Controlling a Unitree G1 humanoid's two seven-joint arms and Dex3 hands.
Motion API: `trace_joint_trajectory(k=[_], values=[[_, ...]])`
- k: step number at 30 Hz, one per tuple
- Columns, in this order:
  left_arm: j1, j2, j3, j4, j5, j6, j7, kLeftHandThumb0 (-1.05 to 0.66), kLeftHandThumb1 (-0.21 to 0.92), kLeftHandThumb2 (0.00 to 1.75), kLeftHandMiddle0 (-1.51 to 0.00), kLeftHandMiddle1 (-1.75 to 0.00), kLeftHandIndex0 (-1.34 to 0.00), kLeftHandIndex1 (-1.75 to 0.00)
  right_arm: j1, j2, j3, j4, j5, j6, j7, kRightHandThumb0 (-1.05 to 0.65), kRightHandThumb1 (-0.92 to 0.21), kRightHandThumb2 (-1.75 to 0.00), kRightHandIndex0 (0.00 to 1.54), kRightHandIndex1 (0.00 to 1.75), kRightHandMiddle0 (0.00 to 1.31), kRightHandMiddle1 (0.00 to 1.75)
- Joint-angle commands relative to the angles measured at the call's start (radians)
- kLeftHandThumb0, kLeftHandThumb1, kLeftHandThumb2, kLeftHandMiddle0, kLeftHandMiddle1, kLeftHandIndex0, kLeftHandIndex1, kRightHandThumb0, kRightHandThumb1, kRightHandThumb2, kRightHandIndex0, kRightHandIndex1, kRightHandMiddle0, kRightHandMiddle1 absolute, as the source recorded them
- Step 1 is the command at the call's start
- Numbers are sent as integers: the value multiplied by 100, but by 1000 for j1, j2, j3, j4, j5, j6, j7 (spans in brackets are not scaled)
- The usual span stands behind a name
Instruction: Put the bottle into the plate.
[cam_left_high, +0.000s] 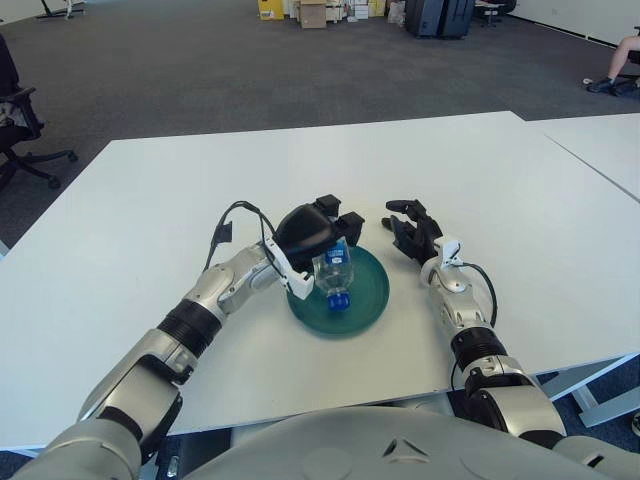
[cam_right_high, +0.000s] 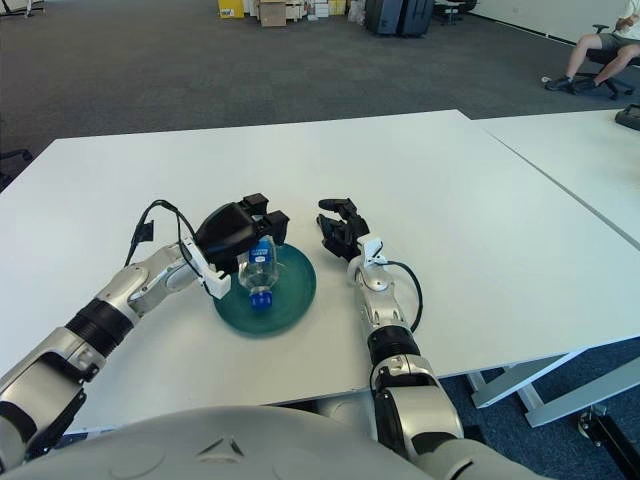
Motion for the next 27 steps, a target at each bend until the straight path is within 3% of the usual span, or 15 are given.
trace_joint_trajectory(k=[1, 27], values=[[-14, 12, 10, -21, -8, -4, 4, 0, 7, 157, -83, -164, -57, -175, 9, 1, -3, -3, 0, 25, -5, -49, -77, -69, 39, 49, 16, 112], [-17, 3, -25, 30, 91, 7, 94, 0, 10, 153, -82, -162, -55, -175, 23, 11, -12, -21, 13, 6, 2, -49, -77, -72, 39, 49, 18, 113]])
